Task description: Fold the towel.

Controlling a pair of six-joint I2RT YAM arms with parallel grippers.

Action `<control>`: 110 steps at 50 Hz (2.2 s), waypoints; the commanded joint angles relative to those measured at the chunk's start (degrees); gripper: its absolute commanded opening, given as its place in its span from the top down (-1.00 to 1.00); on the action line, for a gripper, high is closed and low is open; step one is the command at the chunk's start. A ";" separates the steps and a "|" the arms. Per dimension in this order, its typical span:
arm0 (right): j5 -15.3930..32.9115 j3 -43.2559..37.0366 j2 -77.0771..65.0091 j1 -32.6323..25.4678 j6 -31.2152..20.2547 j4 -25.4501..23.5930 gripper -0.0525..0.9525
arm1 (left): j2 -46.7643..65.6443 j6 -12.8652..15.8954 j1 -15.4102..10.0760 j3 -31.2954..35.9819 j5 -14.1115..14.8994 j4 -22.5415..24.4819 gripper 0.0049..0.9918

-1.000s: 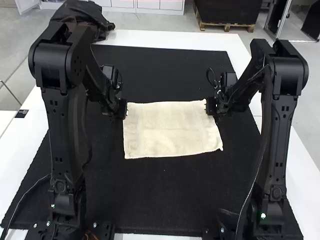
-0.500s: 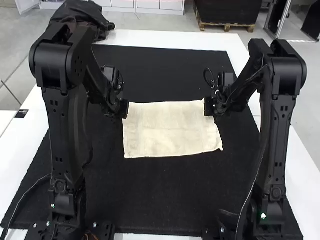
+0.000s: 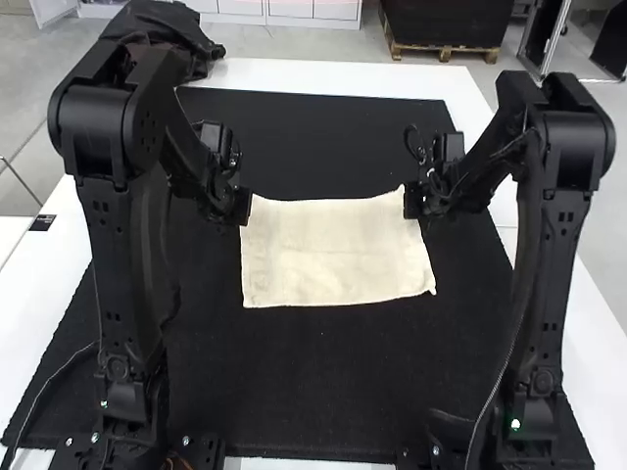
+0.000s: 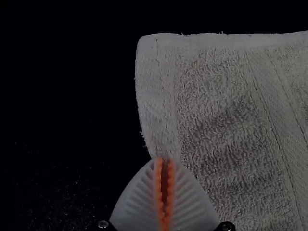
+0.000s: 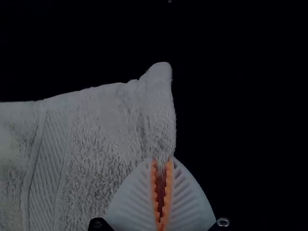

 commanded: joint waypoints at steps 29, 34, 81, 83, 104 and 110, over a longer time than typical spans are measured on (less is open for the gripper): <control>-4.03 -6.60 -14.05 -3.83 0.65 -4.58 0.94 | -11.30 -0.40 0.45 -0.15 2.10 -6.67 0.95; -4.30 -8.27 -16.07 -4.01 0.39 -4.85 0.94 | -13.06 -0.40 0.10 -0.86 2.27 -7.55 0.95; -9.57 -18.29 -28.38 -9.37 -4.80 -13.64 0.94 | -28.09 -1.37 -3.33 -12.20 2.62 -13.08 0.95; -9.57 -18.64 -28.81 -9.37 -4.97 -13.90 0.94 | -28.71 -1.37 -3.24 -12.64 2.62 -13.26 0.95; -11.33 -22.42 -34.62 -9.37 -4.80 -17.06 0.94 | -34.95 -0.75 -2.98 -17.03 2.62 -16.07 0.95; -11.68 -23.39 -36.20 -9.37 -4.44 -17.50 0.94 | -36.62 -0.57 -2.89 -18.70 2.54 -16.07 0.95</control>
